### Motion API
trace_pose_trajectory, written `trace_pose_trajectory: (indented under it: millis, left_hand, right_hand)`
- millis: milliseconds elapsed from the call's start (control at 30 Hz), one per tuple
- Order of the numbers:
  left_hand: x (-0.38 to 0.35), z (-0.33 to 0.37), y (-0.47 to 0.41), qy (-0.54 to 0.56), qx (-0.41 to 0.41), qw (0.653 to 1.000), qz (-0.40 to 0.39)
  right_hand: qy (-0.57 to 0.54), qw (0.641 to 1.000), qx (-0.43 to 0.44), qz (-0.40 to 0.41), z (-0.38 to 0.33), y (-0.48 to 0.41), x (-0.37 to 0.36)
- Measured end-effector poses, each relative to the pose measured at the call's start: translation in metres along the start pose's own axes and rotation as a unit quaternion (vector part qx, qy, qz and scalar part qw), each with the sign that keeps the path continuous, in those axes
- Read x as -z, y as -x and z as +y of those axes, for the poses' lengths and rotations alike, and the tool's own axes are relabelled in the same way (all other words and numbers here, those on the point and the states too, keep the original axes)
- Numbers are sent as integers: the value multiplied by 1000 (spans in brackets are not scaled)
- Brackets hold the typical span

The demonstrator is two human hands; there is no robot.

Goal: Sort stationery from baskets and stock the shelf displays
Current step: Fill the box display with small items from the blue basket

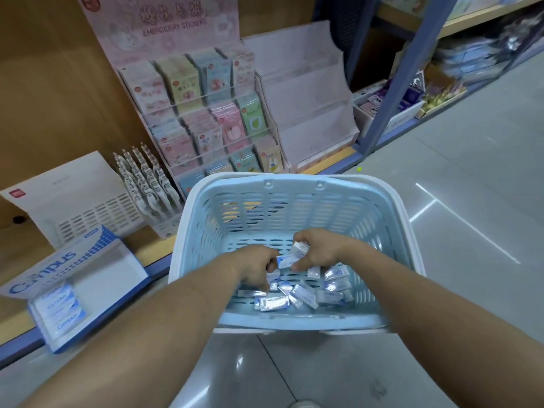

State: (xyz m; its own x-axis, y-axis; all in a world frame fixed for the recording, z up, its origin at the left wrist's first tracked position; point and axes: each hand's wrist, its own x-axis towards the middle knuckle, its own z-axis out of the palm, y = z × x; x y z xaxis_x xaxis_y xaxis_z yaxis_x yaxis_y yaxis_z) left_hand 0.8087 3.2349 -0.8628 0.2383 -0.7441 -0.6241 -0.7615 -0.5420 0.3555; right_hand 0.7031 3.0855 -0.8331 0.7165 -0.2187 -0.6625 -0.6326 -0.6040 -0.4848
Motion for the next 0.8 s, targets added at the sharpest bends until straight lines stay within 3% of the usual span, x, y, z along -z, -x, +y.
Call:
trace_pose_trajectory:
  millis: [200,300,467,633,700,800]
  left_hand:
    - [16,5,12,68,43,997,17]
    - [36,9,28,215,45,975,26]
    - [61,13,82,497,55,863,75]
    - [75,18,113,659,48,738,133]
    - [80,16,125,666,40,731,143]
    - [89,8,146,624,28,758,187]
  right_hand:
    - [-15,999,31,-31,-4,10,8]
    - [-45,997,63,-19,-10,17,18]
    - [-226,964,141,-17,-20,29,33]
    - [-412,888,205,-12,-47,38,42]
    - [-412,882,226,-12,-66,43,43]
    - [-464,852,242,-17,-102,49,45]
